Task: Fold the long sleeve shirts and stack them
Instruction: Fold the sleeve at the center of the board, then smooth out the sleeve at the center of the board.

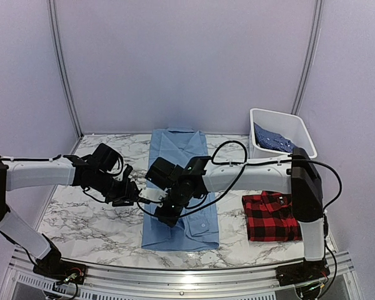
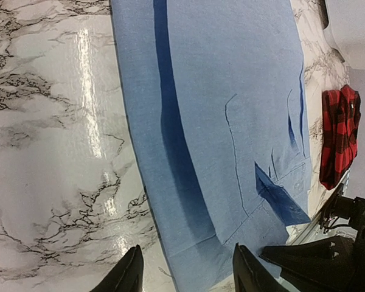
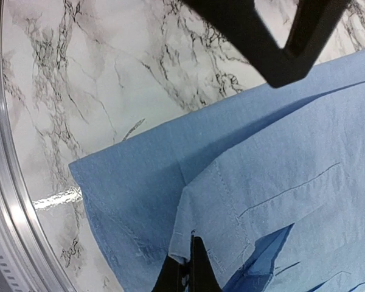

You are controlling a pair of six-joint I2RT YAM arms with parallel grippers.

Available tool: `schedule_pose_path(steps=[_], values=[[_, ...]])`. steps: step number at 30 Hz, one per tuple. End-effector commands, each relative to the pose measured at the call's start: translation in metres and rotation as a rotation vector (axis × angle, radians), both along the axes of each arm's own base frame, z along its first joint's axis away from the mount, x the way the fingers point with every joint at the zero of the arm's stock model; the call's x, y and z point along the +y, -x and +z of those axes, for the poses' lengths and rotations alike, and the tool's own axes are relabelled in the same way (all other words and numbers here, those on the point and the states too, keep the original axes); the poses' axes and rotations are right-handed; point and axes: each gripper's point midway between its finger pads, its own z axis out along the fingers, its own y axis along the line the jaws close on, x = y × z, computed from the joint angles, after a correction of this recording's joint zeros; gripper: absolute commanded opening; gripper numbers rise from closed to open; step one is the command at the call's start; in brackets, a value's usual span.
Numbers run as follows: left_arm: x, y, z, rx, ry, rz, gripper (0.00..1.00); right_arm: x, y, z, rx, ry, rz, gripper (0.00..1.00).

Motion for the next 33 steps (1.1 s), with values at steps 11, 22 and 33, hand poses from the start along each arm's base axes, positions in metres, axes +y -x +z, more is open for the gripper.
schedule_pose_path(steps=[11, 22, 33], values=[[0.002, 0.001, -0.005, 0.009, 0.006, 0.007, 0.52, 0.014, 0.003, 0.027, -0.004, -0.103, -0.021, 0.43], [-0.009, -0.016, 0.002, -0.031, 0.052, 0.032, 0.48, 0.008, -0.137, 0.086, -0.054, -0.425, -0.369, 0.18], [-0.030, -0.042, 0.011, -0.074, 0.123, 0.053, 0.44, 0.001, -0.268, 0.095, 0.019, -0.745, -0.514, 0.00]])
